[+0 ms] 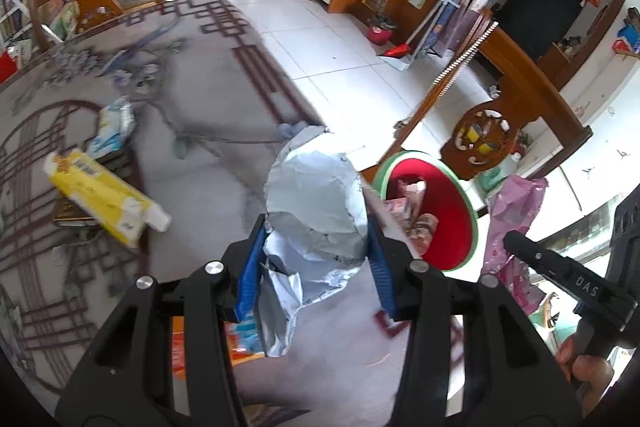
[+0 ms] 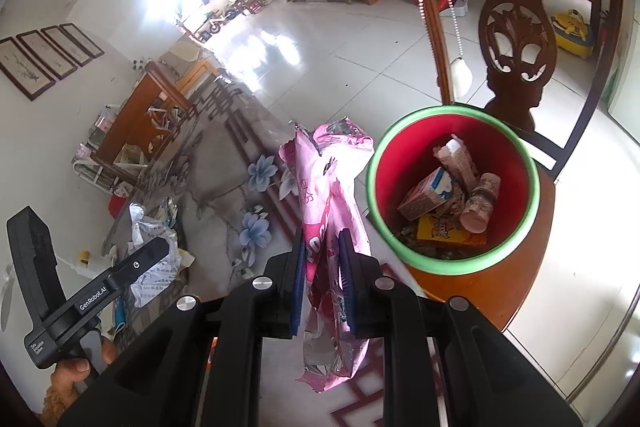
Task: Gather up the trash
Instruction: 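Release the crumpled paper and pink wrapper into the red bucket, then move both open tools back over the table, then grasp the yellow carton with the right tool while the left tool approaches the brown cigarette box, then grasp the brown cigarette box with the left tool while the right tool lifts the yellow carton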
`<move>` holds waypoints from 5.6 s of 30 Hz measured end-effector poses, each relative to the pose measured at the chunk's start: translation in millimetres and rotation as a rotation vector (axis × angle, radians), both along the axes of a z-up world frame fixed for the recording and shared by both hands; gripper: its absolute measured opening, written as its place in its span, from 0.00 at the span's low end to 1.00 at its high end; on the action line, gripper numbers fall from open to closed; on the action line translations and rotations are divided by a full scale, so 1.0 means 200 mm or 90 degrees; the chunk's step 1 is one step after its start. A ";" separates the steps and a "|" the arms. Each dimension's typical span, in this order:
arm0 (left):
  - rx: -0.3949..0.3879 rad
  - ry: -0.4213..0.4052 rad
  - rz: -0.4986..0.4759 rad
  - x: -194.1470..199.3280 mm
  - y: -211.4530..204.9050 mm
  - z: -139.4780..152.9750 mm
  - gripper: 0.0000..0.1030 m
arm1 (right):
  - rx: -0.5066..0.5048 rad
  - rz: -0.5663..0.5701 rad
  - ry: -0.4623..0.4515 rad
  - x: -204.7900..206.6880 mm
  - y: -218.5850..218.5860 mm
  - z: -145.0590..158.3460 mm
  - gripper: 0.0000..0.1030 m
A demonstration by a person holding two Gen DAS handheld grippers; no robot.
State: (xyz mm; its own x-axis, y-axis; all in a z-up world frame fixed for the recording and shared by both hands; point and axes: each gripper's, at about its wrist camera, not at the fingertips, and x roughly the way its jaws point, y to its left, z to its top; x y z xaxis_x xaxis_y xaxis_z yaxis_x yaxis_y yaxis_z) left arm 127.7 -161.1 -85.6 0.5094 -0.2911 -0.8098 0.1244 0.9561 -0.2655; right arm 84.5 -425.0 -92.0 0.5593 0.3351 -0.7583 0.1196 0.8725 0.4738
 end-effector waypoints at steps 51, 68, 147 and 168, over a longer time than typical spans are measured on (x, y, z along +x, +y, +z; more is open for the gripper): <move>-0.050 0.044 -0.172 0.33 -0.62 -0.12 0.84 | -0.009 -0.158 0.016 0.23 -0.62 -0.13 0.80; -0.071 0.032 0.052 -0.14 0.31 -0.07 0.84 | -0.021 0.014 -0.011 0.17 0.15 0.01 0.81; 0.050 0.157 0.116 -0.16 1.16 -0.48 0.52 | 0.003 0.346 0.219 0.48 1.41 -0.48 0.42; 0.045 0.033 0.176 -0.17 1.10 -0.26 0.45 | 0.008 0.293 -0.011 0.22 1.17 0.02 0.32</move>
State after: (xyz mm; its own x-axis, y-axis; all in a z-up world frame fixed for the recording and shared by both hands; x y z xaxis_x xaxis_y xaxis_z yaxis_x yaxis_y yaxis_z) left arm 93.0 58.0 -137.4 0.5192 -0.0883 -0.8501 -0.1562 0.9681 -0.1959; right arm 129.1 -190.1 -87.6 0.3630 0.5611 -0.7439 -0.2875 0.8269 0.4834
